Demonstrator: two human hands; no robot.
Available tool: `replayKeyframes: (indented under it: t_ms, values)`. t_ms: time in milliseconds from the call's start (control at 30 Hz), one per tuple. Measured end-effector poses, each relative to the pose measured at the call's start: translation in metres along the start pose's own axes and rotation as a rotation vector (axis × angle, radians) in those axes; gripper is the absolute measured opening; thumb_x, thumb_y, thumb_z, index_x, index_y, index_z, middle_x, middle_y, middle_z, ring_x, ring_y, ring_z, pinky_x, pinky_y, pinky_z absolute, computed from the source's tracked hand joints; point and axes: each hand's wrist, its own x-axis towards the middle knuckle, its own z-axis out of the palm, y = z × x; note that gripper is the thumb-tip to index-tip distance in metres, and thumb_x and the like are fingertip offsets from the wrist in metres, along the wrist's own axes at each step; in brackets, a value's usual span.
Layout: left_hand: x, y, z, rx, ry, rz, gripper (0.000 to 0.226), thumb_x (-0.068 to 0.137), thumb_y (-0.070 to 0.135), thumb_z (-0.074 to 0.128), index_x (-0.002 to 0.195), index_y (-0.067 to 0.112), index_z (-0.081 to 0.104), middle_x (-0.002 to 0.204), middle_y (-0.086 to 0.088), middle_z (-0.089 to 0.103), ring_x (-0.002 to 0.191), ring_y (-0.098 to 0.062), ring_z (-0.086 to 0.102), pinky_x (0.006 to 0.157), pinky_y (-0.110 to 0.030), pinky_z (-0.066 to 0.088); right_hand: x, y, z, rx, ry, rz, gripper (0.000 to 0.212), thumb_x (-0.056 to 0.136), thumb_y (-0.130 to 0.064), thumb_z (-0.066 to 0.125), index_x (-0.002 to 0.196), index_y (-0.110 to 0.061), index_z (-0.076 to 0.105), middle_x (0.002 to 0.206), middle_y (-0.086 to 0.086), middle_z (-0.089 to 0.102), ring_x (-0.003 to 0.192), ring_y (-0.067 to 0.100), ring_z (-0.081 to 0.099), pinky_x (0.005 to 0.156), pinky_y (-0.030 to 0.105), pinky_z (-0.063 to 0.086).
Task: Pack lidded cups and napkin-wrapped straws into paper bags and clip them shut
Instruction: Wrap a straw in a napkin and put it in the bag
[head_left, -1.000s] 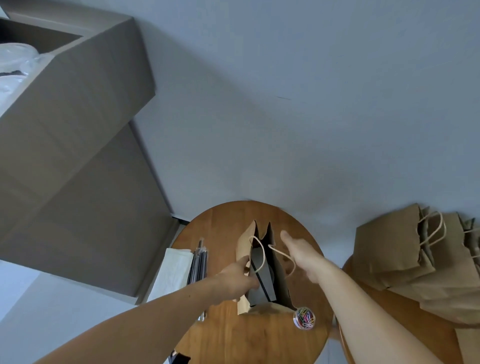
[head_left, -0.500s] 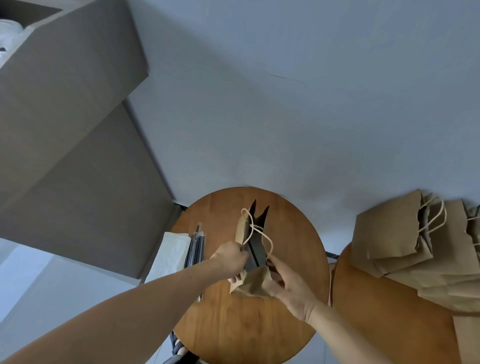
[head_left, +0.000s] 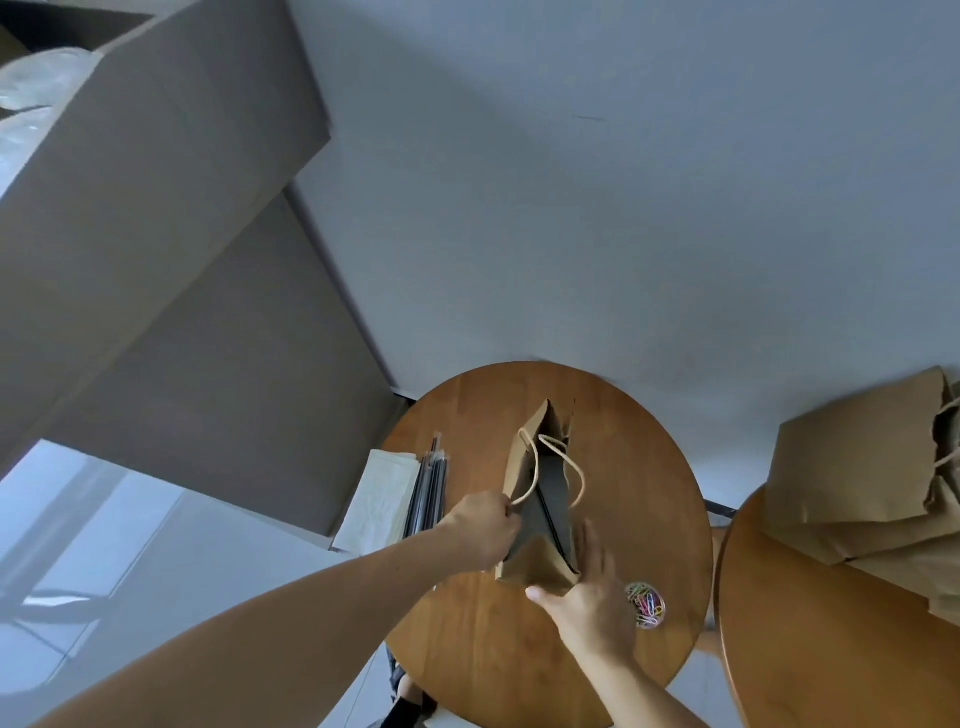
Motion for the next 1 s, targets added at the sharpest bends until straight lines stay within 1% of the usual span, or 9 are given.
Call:
replayKeyframes:
  t_ms: [133,200,333,433,567,667,733,867,1000]
  values:
    - [0.0,-0.002,-0.001,-0.019,-0.008,0.007,0.028,0.095,0.023,0.041,0.072,0.015,0.054,0.069,-0.006,0.062,0.055,-0.017,0.06,0.058,-0.032,0.055,0.009,-0.009,0.002,0.12,0.105,0.125,0.062,0.062,-0.05,0.088,0.108,-0.016,0.064,0.092,0.001,0.062,0.087,0.032,0.068,0.065,0.041,0.054]
    - [0.002,-0.001,0.0,-0.041,-0.031,0.007,0.028,0.096,0.026,0.041,0.076,0.015,0.057,0.076,-0.008,0.065,0.058,-0.017,0.06,0.065,-0.036,0.058,0.009,-0.011,-0.003,0.079,0.073,0.098,0.046,0.072,-0.051,0.08,0.101,-0.019,0.063,0.094,-0.003,0.062,0.09,0.027,0.066,0.069,0.039,0.054]
    - [0.001,0.003,0.001,-0.073,-0.009,0.071,0.026,0.09,0.036,0.046,0.101,0.018,0.06,0.094,-0.005,0.065,0.076,-0.021,0.062,0.076,-0.044,0.057,0.002,-0.01,-0.014,0.075,0.112,-0.178,0.059,0.077,-0.045,0.078,0.123,-0.014,0.059,0.11,0.0,0.061,0.093,0.019,0.065,0.068,0.034,0.055]
    - [-0.005,0.009,0.001,-0.169,-0.105,0.187,0.06,0.079,0.044,0.051,0.136,0.028,0.043,0.116,0.005,0.061,0.092,-0.015,0.061,0.078,-0.034,0.052,0.004,-0.011,-0.026,0.114,0.169,-0.448,0.065,0.078,-0.036,0.076,0.134,-0.012,0.052,0.123,-0.001,0.056,0.106,0.009,0.058,0.083,0.023,0.052]
    - [-0.004,0.019,0.007,-0.098,0.029,0.183,0.048,0.079,0.056,0.059,0.112,0.022,0.048,0.099,0.001,0.06,0.084,-0.014,0.06,0.069,-0.029,0.049,0.003,-0.016,-0.038,0.07,0.008,-0.625,0.069,0.081,-0.043,0.066,0.142,-0.023,0.041,0.138,-0.015,0.042,0.124,0.001,0.045,0.094,0.021,0.048]
    - [0.004,0.026,0.008,0.066,0.138,0.092,0.027,0.09,0.045,0.057,0.093,0.018,0.052,0.088,-0.002,0.063,0.081,-0.02,0.064,0.064,-0.032,0.052,0.007,-0.014,-0.051,0.018,-0.144,-0.676,0.069,0.082,-0.046,0.061,0.143,-0.037,0.029,0.138,-0.031,0.028,0.124,-0.001,0.042,0.096,0.017,0.042]
    - [0.007,0.03,0.004,0.146,0.185,0.077,0.024,0.093,0.037,0.052,0.077,0.02,0.049,0.078,0.0,0.058,0.078,-0.022,0.062,0.061,-0.032,0.049,0.018,-0.009,-0.062,-0.044,-0.189,-0.679,0.067,0.086,-0.042,0.057,0.148,-0.034,0.031,0.144,-0.026,0.03,0.129,0.0,0.038,0.104,0.018,0.037]
    - [0.013,0.032,-0.002,0.229,0.205,0.114,0.029,0.095,0.026,0.048,0.066,0.022,0.044,0.067,0.003,0.05,0.062,-0.017,0.052,0.048,-0.027,0.034,0.051,-0.011,-0.093,-0.219,0.006,-0.611,0.064,0.088,-0.025,0.062,0.148,-0.023,0.039,0.15,-0.007,0.038,0.139,0.012,0.034,0.116,0.035,0.034]
    - [0.019,0.03,-0.02,0.447,0.141,0.238,0.03,0.096,0.027,0.044,0.066,0.026,0.046,0.067,0.005,0.052,0.059,-0.012,0.05,0.048,-0.026,0.033,0.088,-0.029,-0.122,-0.385,0.238,-0.8,0.065,0.079,-0.022,0.071,0.14,-0.015,0.05,0.147,0.004,0.045,0.136,0.027,0.04,0.109,0.045,0.04]
